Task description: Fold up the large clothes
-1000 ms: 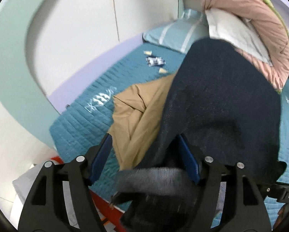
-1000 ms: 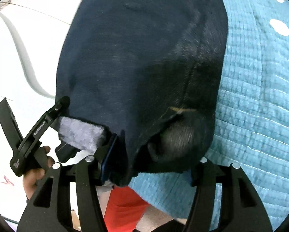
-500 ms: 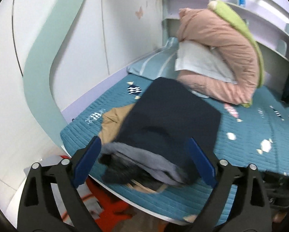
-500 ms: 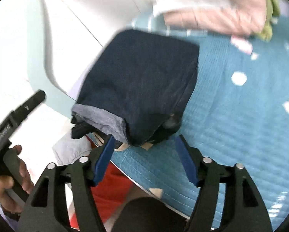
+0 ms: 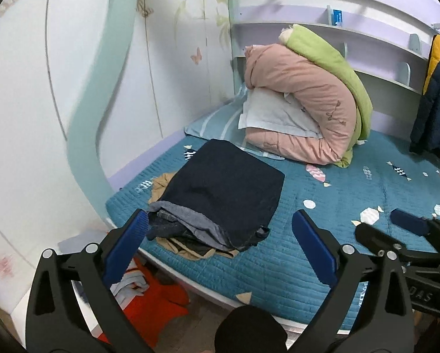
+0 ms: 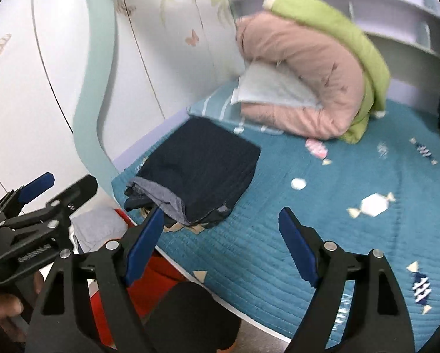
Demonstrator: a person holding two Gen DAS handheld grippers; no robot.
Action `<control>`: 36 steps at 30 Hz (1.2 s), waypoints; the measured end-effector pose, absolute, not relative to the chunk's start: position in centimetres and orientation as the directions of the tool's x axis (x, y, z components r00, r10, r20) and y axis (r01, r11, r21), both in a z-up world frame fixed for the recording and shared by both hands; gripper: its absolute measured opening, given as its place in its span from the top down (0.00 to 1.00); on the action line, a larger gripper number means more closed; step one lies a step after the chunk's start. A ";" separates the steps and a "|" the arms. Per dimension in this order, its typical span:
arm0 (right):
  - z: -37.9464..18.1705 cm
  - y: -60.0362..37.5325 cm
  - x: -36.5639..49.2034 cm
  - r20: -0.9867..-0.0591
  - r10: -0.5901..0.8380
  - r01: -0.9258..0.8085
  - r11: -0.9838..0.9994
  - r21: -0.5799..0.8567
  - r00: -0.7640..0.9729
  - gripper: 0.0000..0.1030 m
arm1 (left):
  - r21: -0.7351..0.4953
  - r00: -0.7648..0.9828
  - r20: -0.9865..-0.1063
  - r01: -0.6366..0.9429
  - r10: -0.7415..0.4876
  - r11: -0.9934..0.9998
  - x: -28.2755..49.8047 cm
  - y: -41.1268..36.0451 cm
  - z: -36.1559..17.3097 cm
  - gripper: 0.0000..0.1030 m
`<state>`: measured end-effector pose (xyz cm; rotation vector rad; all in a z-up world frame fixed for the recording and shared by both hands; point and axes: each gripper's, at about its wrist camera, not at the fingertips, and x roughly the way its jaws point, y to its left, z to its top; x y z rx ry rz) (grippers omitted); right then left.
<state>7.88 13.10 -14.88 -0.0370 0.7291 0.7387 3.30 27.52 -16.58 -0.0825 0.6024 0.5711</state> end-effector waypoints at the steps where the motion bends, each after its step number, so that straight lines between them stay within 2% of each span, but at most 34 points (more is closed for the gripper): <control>1: -14.3 12.4 7.3 -0.606 0.606 -0.628 0.749 0.214 0.516 0.24 | 0.088 0.681 -0.554 -0.524 0.479 0.847 3.0 26.4 -16.0 0.05; 2: -14.0 11.9 6.9 -0.597 0.607 -0.627 0.750 0.211 0.525 0.24 | 0.087 0.687 -0.549 -0.520 0.476 0.850 2.7 25.8 -15.7 0.05; 4: -12.7 10.2 5.8 -0.566 0.603 -0.615 0.763 0.201 0.563 0.15 | 0.098 0.690 -0.527 -0.531 0.496 0.842 2.0 24.3 -14.7 0.05; 17: -5.3 1.4 -1.0 -0.385 0.578 -0.574 0.807 0.138 0.720 0.14 | 0.093 0.803 -0.333 -0.493 0.493 0.865 -3.4 15.0 -7.4 0.05; 21: -4.0 -0.6 -2.3 -0.347 0.559 -0.554 0.823 0.125 0.753 0.14 | 0.084 0.832 -0.296 -0.466 0.469 0.881 -4.1 12.9 -6.0 0.05; 24: -3.2 -1.9 -3.0 -0.318 0.533 -0.527 0.843 0.111 0.784 0.09 | 0.086 0.845 -0.271 -0.456 0.461 0.886 -4.6 11.4 -5.1 0.05; 36: -1.5 -4.5 -4.2 -0.260 0.516 -0.505 0.856 0.116 0.816 0.09 | 0.089 0.869 -0.195 -0.445 0.454 0.891 -5.9 8.3 -3.0 0.05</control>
